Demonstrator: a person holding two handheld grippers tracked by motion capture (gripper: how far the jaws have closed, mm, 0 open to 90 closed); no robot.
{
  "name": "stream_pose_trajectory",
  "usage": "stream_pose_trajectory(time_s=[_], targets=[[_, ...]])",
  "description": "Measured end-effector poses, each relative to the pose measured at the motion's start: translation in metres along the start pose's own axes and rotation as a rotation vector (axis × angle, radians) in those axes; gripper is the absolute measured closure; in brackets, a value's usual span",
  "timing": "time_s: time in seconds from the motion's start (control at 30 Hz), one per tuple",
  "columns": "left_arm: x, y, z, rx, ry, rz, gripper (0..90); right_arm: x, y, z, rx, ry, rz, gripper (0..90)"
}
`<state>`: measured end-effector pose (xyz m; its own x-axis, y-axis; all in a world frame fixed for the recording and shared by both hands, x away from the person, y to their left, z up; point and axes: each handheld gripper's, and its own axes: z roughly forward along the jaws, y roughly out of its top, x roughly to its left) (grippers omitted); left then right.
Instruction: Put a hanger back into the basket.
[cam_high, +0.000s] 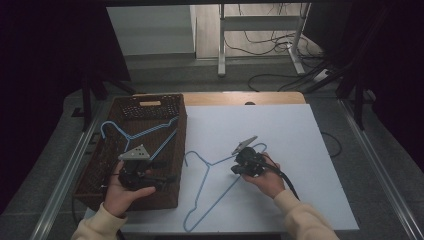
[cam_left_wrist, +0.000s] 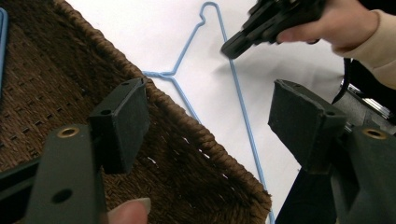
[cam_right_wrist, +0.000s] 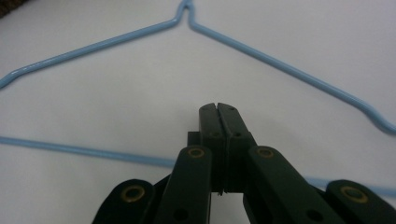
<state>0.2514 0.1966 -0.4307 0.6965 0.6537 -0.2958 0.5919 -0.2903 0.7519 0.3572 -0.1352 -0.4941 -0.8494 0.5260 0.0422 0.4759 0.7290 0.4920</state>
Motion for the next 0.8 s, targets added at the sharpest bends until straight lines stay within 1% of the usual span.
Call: stream_pose_trajectory(time_s=[0.07,0.1,0.17,0.3,0.37,0.4,0.43,0.5,0.57,0.67,0.8], targets=[[0.000,0.000,0.000,-0.001,0.000,-0.002,28.5,0.003,0.003,0.007,0.023,0.001,-0.015,90.0],[0.001,-0.001,0.000,-0.001,0.000,-0.003,28.5,0.004,0.003,0.011,0.041,0.000,-0.016,90.0],[0.001,-0.001,0.000,0.001,0.002,-0.003,28.5,0.004,0.001,0.015,0.059,-0.001,-0.013,90.0],[0.001,-0.001,0.001,0.004,0.003,-0.003,28.5,0.004,0.000,0.014,0.062,0.005,-0.003,90.0],[0.000,-0.001,0.001,0.005,0.002,-0.001,28.5,0.004,-0.002,0.012,0.075,0.003,0.002,90.0],[0.000,-0.001,0.001,0.006,0.002,0.000,28.5,0.004,-0.008,0.007,0.089,-0.006,0.000,90.0],[0.000,-0.001,0.001,0.006,0.001,0.000,28.5,0.004,-0.008,0.007,0.089,-0.006,0.000,90.0],[0.000,-0.001,0.002,0.008,0.000,0.000,28.4,0.003,-0.015,0.002,0.096,-0.001,0.010,90.0],[0.000,-0.001,0.002,0.010,0.001,-0.001,28.5,0.001,-0.024,-0.004,0.099,0.004,0.032,90.0],[0.001,-0.001,0.002,0.011,0.001,-0.002,28.4,-0.001,-0.039,-0.014,0.112,-0.013,0.046,90.0],[0.001,-0.001,0.002,0.009,-0.002,-0.002,28.5,-0.010,-0.065,-0.030,0.098,-0.008,0.080,90.0]])
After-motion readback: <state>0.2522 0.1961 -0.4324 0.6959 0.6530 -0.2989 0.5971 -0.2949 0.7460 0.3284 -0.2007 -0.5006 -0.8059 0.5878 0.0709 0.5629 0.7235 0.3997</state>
